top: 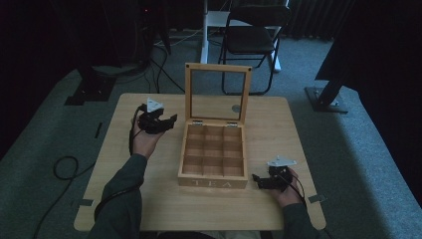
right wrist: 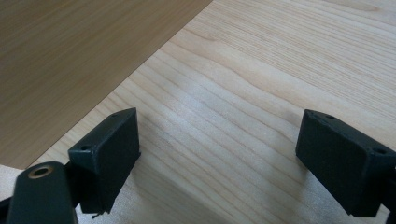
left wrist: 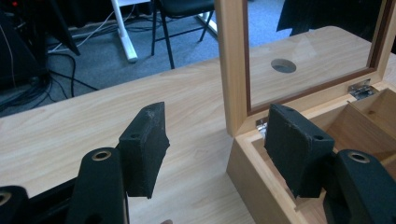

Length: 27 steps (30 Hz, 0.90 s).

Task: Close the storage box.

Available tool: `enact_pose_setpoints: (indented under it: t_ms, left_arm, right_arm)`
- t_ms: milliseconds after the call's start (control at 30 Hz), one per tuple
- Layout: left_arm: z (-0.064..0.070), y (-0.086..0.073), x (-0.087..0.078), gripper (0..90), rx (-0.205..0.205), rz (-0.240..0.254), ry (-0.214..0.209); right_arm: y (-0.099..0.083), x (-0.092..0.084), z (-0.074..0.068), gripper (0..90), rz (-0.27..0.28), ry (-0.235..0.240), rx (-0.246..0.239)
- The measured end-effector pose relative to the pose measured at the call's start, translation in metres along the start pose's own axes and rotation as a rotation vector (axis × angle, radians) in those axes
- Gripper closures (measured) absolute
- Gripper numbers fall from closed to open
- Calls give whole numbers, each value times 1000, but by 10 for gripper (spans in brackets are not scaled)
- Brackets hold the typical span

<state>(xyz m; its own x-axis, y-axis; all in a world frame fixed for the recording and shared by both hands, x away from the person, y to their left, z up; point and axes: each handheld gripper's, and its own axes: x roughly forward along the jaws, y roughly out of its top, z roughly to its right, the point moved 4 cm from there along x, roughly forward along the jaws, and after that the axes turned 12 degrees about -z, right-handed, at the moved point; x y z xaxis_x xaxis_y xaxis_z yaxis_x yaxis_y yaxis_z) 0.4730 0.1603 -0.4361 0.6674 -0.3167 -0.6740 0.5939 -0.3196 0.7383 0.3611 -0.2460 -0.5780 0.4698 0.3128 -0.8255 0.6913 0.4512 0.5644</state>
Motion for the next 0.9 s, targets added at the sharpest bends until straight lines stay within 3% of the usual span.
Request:
enact_pose_setpoints:
  t_ms: [167,300,600,900]
  left_arm:
    - [4,9,7,391,13,-7,3]
    - [5,16,12,391,-2,0,-1]
    - [6,25,25,401,30,-35,15]
    - [2,30,39,399,-3,-30,-22]
  right_arm:
    - [1,0,0,129,-1,0,2]
    - [1,1,0,129,-1,-1,4]
    - [1,0,0,129,-1,-3,5]
    - [0,0,-1,129,-1,-5,9]
